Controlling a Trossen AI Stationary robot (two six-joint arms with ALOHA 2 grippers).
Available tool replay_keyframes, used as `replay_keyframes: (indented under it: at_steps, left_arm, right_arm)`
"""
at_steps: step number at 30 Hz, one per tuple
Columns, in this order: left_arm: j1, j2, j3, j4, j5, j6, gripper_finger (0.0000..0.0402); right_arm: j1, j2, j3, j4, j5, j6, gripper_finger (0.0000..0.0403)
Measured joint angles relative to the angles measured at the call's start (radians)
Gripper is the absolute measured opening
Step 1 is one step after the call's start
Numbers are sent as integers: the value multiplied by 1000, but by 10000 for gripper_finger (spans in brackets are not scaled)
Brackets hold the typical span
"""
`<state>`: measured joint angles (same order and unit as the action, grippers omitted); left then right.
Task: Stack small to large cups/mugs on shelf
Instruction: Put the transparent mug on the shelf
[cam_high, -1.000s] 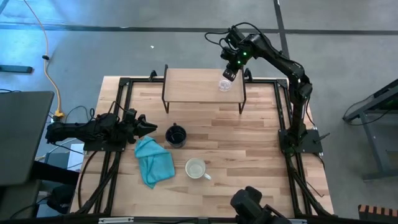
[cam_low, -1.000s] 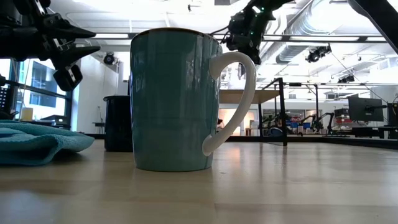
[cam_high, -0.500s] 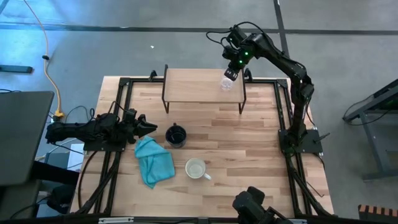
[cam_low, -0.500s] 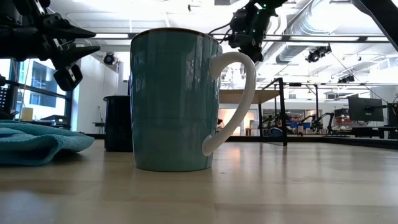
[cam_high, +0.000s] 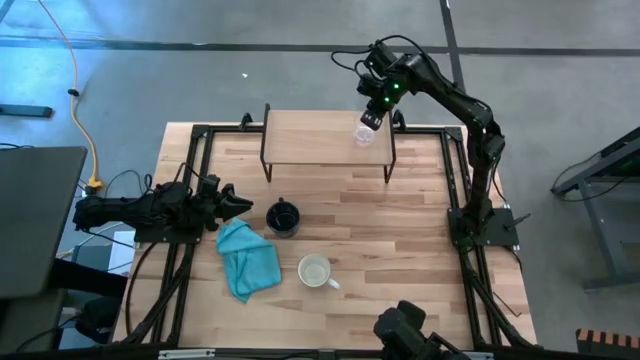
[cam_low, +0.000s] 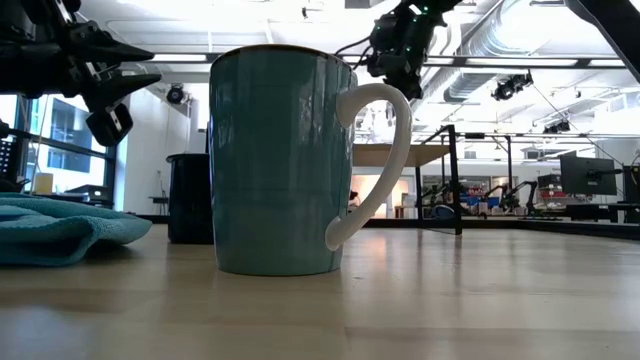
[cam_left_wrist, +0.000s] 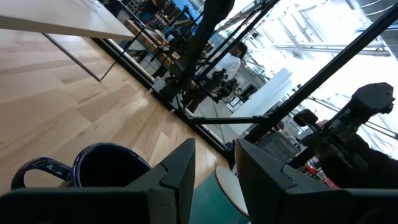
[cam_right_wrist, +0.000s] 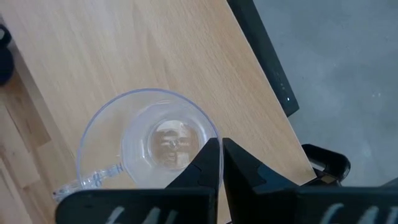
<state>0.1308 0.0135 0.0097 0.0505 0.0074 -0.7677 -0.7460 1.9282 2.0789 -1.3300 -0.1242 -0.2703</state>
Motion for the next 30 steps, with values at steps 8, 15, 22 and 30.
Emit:
replay_keyframes:
  at_steps: [8, 15, 22, 30]
  left_arm:
    - [0, 0, 0, 0, 0, 0, 104]
    - [0, 0, 0, 0, 0, 0, 104]
    - [0, 0, 0, 0, 0, 0, 104]
    - [0, 0, 0, 0, 0, 0, 104]
  right_arm:
    - [0, 0, 0, -19, -9, 1, 0]
    - [0, 0, 0, -18, -10, -5, 0]
    - [1, 0, 0, -12, -20, -23, 0]
    - [1, 0, 0, -6, -29, -27, 0]
